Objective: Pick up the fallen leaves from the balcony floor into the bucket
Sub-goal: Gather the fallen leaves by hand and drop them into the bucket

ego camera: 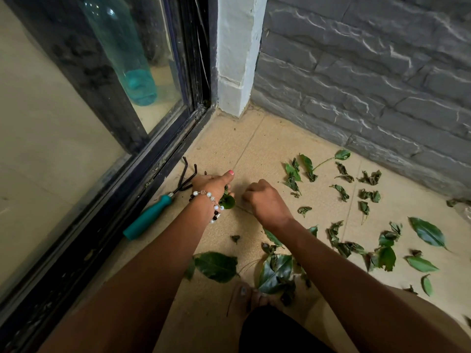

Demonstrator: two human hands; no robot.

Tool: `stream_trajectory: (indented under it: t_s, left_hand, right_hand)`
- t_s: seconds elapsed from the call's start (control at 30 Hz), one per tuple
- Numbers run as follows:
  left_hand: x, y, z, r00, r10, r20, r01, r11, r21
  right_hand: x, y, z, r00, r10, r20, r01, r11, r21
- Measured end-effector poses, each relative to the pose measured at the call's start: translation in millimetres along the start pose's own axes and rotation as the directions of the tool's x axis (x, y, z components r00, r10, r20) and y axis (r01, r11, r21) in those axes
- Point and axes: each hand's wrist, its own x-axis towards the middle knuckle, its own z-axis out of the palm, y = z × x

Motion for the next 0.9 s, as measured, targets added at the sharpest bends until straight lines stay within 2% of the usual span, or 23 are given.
stream_trajectory:
  t_s: [0.07,0.13,0.17,0.2,0.23,0.27,0.3,0.33,0.43,0.47,0.53,0.57,0.6,0.63,0.7,0.73,0.8,0.87,0.9]
  left_hand:
    - [-3,-2,3,1.000,0.003,0.021,-0.003,1.000,0.013]
    - [-5,-5,7,0.999,0.002,0.049,-0.004,0.999,0.042]
    - [-6,-7,10,0.998,-0.001,0.066,-0.002,0.999,0.051]
    - [-7,-9,14,0.996,-0.002,0.085,-0.003,0.998,0.059]
    - [-9,-10,18,0.994,-0.001,0.109,-0.006,0.998,0.063]
    - [-10,-12,23,0.991,0.003,0.130,-0.012,0.998,0.069]
    - [-11,-14,28,0.990,0.006,0.142,-0.019,0.996,0.088]
    - [-12,-16,33,0.989,0.014,0.145,-0.032,0.992,0.125]
    - [-15,-19,45,0.988,0.005,0.156,-0.025,0.992,0.126]
    - [-17,-19,48,0.987,-0.011,0.162,-0.004,0.996,0.094]
    - [-21,-17,53,0.982,-0.043,0.183,0.041,0.999,0.016]
    - [-24,-15,55,0.978,-0.051,0.200,0.055,0.998,-0.018]
    - [-23,-14,56,0.976,-0.050,0.210,0.058,0.998,-0.028]
    - [-22,-13,58,0.976,-0.045,0.214,0.051,0.998,-0.024]
    - [-17,-11,58,0.978,-0.027,0.205,0.029,1.000,-0.008]
    - [-15,-10,57,0.980,-0.022,0.196,0.024,1.000,-0.006]
    - [-9,-9,55,0.986,-0.015,0.163,0.017,1.000,-0.007]
    - [-4,-7,54,0.991,-0.012,0.131,0.013,1.000,-0.003]
    - [-2,-6,54,0.992,-0.015,0.125,0.016,1.000,-0.006]
  right_hand:
    - [-1,5,-8,0.999,0.036,-0.007,-0.036,0.999,0.012]
    - [-1,11,-20,0.980,0.179,-0.091,-0.159,0.967,0.197]
    - [-1,12,-26,0.949,0.292,-0.122,-0.240,0.915,0.324]
    - [-1,14,-31,0.903,0.412,-0.125,-0.308,0.822,0.479]
    - [-2,15,-36,0.856,0.511,-0.081,-0.342,0.677,0.652]
    - [-2,15,-41,0.828,0.561,0.006,-0.345,0.502,0.793]
    - [-3,15,-45,0.822,0.565,0.071,-0.332,0.375,0.866]
    - [-4,16,-48,0.833,0.545,0.095,-0.324,0.342,0.882]
    - [-10,22,-60,0.885,0.445,0.140,-0.352,0.441,0.825]
    - [-12,27,-63,0.890,0.418,0.179,-0.372,0.442,0.816]
    - [-14,43,-68,0.855,0.463,0.235,-0.425,0.364,0.829]
    - [-13,52,-69,0.821,0.531,0.210,-0.443,0.359,0.822]
    - [-12,61,-70,0.782,0.608,0.139,-0.465,0.420,0.779]
    - [-10,71,-71,0.748,0.662,0.048,-0.509,0.525,0.682]
    - [-5,85,-76,0.731,0.679,-0.066,-0.590,0.677,0.439]
    - [0,91,-75,0.753,0.657,-0.048,-0.604,0.718,0.347]
    - [10,99,-74,0.808,0.581,0.099,-0.588,0.780,0.217]
    - [17,101,-64,0.826,0.522,0.214,-0.555,0.819,0.144]
    - [19,99,-58,0.834,0.505,0.222,-0.540,0.830,0.140]
